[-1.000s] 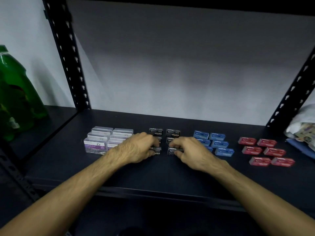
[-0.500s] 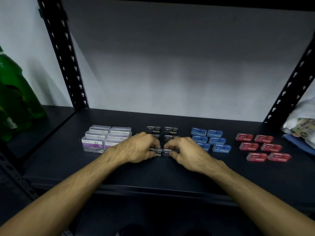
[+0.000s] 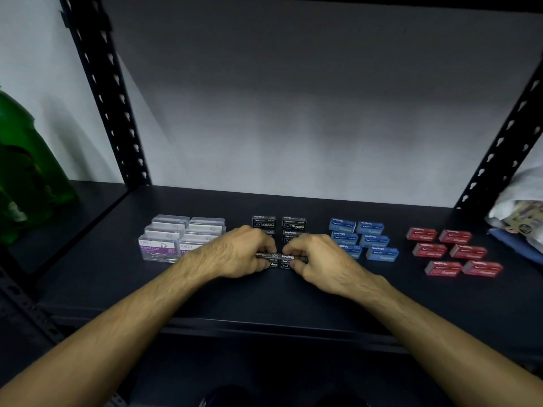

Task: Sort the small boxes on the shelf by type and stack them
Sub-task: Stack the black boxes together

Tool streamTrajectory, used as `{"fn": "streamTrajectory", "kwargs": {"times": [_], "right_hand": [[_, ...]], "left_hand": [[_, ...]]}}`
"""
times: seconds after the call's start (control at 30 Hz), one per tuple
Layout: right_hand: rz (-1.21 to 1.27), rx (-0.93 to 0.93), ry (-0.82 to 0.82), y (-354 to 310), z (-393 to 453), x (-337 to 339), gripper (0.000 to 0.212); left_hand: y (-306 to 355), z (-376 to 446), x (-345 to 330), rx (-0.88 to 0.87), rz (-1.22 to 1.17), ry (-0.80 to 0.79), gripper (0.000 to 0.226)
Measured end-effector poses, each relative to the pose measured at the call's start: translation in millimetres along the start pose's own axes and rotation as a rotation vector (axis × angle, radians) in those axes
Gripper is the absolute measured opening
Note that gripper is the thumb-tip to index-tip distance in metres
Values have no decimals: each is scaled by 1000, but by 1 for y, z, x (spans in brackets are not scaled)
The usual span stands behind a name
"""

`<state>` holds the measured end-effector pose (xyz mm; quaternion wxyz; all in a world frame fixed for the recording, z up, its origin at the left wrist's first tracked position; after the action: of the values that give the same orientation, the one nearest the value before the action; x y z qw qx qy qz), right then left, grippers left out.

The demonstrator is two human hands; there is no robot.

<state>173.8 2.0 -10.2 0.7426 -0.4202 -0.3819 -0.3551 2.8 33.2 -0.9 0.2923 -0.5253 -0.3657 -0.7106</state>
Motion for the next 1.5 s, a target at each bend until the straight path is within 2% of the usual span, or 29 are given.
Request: {"fn": "streamTrajectory", "kwargs": {"times": [0.1, 0.2, 0.27, 0.47, 0.63, 1.03, 1.5], "right_hand": [[-9, -1, 55, 2, 2, 7, 30], [-34, -20, 155, 7, 12, 16, 26], [-54, -34, 173, 11, 21, 17, 28], [-68, -57, 28, 16, 42, 11, 31], [-12, -95, -56, 17, 48, 2, 29], [63, -85, -96, 14, 39, 1, 28], [86, -71, -160, 8, 25, 5, 26]], "left_hand": [[-4, 4, 15, 25, 23, 55, 35], [-9, 17, 30, 31, 46, 166, 30], [-13, 27, 30, 43, 56, 171, 23], [-22, 45, 9, 76, 55, 41, 17], [-23, 49, 2, 44, -23, 54, 17], [-16, 39, 4, -9, -146, -5, 18], [-14, 24, 3, 16, -212, -83, 17]]}}
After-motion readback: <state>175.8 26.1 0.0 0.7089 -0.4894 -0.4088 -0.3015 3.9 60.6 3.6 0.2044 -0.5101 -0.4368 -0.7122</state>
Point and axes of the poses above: each hand's wrist, its own z-axis towards the middle knuckle, its own x-axis out of the back of the hand, y = z × x, the point moved 3 cm from there along z, towards the middle knuckle, and after that the axes turned 12 degrees about y, right-handed, at the moved point
